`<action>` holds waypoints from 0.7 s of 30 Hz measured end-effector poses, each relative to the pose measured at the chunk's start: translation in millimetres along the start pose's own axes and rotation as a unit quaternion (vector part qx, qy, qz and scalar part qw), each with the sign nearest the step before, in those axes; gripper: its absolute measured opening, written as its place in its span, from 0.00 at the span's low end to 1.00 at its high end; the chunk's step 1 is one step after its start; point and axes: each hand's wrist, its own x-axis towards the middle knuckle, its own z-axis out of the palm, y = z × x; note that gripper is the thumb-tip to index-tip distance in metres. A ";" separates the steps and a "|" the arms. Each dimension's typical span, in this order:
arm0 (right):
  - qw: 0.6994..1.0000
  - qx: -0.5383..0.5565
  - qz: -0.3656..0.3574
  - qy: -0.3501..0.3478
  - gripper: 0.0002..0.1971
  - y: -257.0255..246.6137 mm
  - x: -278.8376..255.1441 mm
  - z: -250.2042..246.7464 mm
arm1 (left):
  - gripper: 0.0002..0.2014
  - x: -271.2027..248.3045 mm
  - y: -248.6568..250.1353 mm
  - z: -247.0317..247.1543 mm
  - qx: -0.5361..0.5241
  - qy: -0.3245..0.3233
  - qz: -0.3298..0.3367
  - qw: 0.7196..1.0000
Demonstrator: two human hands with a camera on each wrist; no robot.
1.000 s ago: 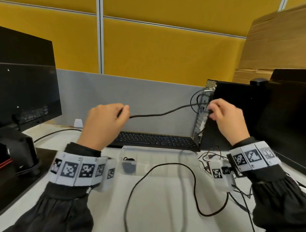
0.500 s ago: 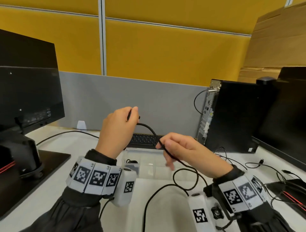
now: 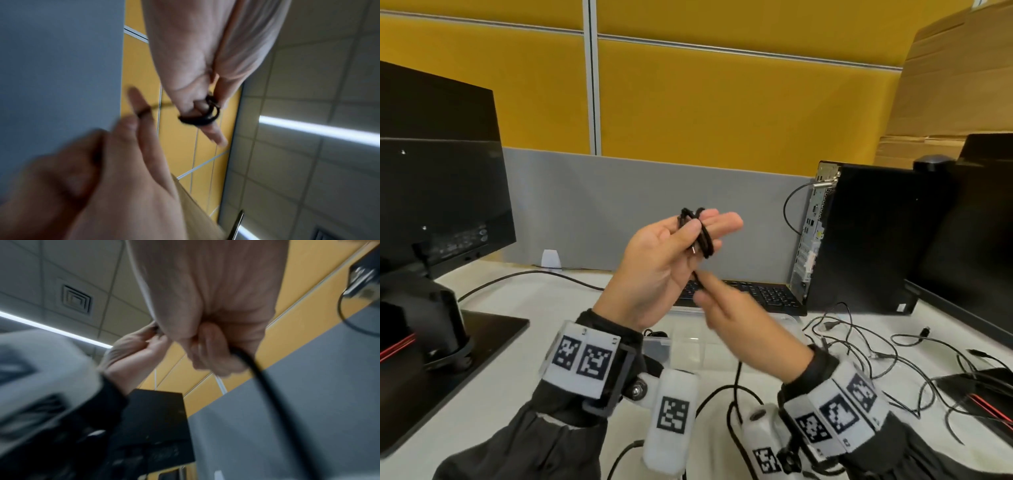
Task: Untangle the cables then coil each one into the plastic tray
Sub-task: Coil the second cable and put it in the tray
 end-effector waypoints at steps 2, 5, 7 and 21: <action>0.998 -0.014 0.002 -0.060 0.11 -5.4 -10.0 5.1 | 0.12 3.2 -5.5 -5.0 0.100 0.042 0.042 0.993; 0.998 -0.040 -0.002 -0.051 0.11 -9.5 -16.3 -8.9 | 0.14 4.4 -8.9 -14.5 0.284 0.065 0.050 0.955; 0.998 -0.059 -0.008 -0.015 0.11 -8.6 -17.9 -22.0 | 0.14 3.6 -11.1 -15.8 0.372 0.064 0.049 0.925; 0.993 -0.008 -0.013 0.117 0.07 -19.4 -20.4 -61.1 | 0.21 -10.1 9.7 -5.1 0.605 -0.122 0.023 0.787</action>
